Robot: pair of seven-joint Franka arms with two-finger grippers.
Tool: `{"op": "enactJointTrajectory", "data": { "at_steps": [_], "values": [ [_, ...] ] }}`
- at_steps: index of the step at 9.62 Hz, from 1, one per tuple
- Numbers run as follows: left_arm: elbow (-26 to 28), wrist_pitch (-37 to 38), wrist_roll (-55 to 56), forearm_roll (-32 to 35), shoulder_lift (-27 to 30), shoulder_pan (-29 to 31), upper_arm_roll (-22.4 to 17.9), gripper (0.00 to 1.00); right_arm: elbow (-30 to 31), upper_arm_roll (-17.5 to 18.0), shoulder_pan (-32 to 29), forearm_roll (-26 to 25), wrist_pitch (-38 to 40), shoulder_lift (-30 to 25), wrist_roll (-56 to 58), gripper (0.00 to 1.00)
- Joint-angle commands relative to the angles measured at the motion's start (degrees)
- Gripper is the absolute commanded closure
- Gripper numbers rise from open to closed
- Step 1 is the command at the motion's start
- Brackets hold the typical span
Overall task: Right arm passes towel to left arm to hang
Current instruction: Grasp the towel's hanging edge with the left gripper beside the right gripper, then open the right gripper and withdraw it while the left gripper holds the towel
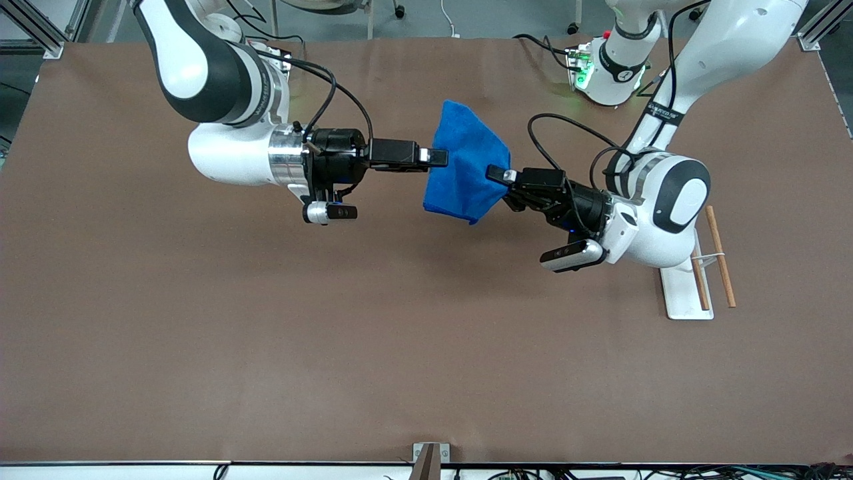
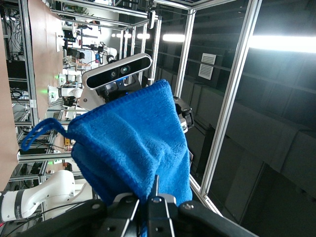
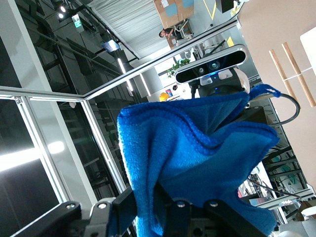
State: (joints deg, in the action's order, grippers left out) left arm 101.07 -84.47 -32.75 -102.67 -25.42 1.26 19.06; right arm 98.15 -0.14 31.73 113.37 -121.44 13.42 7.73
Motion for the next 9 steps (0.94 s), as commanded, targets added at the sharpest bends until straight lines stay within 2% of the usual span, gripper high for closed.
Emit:
{"op": "enactJointTrajectory", "data": {
  "at_steps": [1, 2, 3, 6, 8, 9],
  "values": [
    [1.06, -0.78, -1.09, -0.42, -0.6, 0.67, 0.36, 0.99, -0.94, -0.47, 0.52, 0.81, -1.68, 0.38, 0.01, 0.01],
    [0.97, -0.61, 0.13, -0.51, 0.53, 0.68, 0.45, 0.99, -1.29, -0.56, 0.43, 0.19, -2.39, 0.38, 0.01, 0.0],
    [0.97, -0.69, 2.41, -0.51, 1.41, 1.46, 0.36, 0.99, -1.29, -0.73, 0.09, -2.68, -2.49, 0.38, 0.01, 0.0],
    [1.06, -2.87, 7.78, 0.1, 2.56, 1.82, 0.01, 0.99, -0.59, -1.09, -3.77, -22.94, -2.4, -0.23, -4.09, 0.0],
    [0.97, -6.65, 14.43, 2.64, 4.23, 1.82, -0.34, 0.98, -0.59, -1.09, -7.54, -41.47, -2.22, -1.2, -12.34, 0.0],
    [0.62, -9.71, 18.73, 6.31, 5.37, 1.82, -0.34, 0.98, -0.59, -1.09, -9.65, -48.78, -1.61, -1.47, -14.65, 0.0]
  ]
}}
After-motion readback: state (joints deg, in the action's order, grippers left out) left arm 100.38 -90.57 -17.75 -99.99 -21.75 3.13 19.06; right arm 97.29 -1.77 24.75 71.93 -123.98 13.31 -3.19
